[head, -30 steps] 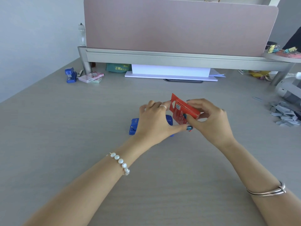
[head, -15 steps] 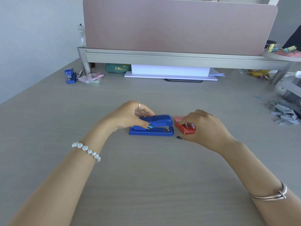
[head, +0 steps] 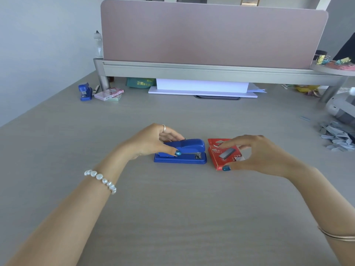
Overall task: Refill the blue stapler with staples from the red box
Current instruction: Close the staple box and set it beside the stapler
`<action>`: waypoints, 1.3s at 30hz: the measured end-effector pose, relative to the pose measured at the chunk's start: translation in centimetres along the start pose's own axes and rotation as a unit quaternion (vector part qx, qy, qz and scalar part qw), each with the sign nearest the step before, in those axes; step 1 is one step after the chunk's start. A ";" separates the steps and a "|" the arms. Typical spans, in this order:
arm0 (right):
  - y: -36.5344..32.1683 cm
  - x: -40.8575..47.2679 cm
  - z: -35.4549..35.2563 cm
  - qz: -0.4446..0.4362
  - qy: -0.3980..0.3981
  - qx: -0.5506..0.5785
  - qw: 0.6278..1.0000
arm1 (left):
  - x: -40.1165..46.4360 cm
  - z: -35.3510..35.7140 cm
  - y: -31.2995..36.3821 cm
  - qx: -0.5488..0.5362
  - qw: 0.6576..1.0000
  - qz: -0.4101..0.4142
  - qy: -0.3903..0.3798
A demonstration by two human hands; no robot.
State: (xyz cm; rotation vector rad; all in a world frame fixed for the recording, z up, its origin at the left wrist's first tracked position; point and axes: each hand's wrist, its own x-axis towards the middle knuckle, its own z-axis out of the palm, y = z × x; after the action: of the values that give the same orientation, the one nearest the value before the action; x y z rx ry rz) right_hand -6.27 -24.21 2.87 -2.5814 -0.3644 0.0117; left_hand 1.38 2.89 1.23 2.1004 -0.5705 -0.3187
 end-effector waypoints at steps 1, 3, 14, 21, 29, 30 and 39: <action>0.4 -0.3 -0.2 -0.002 -0.008 -0.009 1.000 | 0.0 -0.1 -0.1 0.003 1.000 0.002 -0.001; 1.4 -0.7 -0.2 -0.013 -0.014 -0.022 1.000 | -0.2 -0.1 -0.4 0.001 1.000 0.011 0.005; 4.2 1.2 1.9 -0.089 0.063 -0.036 0.993 | 1.2 0.0 -1.7 0.001 0.999 0.030 0.046; 4.9 4.6 1.3 -0.071 0.069 -0.046 0.994 | 4.6 -1.0 -2.7 0.032 0.996 0.032 0.076; 7.2 9.5 0.8 -0.078 0.086 -0.039 0.992 | 10.3 -2.7 -4.3 0.064 0.992 0.040 0.098; 7.5 10.3 0.6 -0.072 0.086 -0.034 0.993 | 11.2 -3.0 -4.5 0.068 0.992 0.044 0.098; 10.7 17.5 -0.5 -0.030 0.096 -0.036 0.994 | 18.2 -5.0 -6.5 0.075 0.990 0.055 0.110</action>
State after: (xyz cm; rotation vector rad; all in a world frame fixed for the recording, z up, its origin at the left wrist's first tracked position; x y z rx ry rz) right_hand 13.34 -28.78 -1.04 -2.6139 -0.3773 -0.2738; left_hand 20.97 0.23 -1.57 2.2021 -0.5895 0.0204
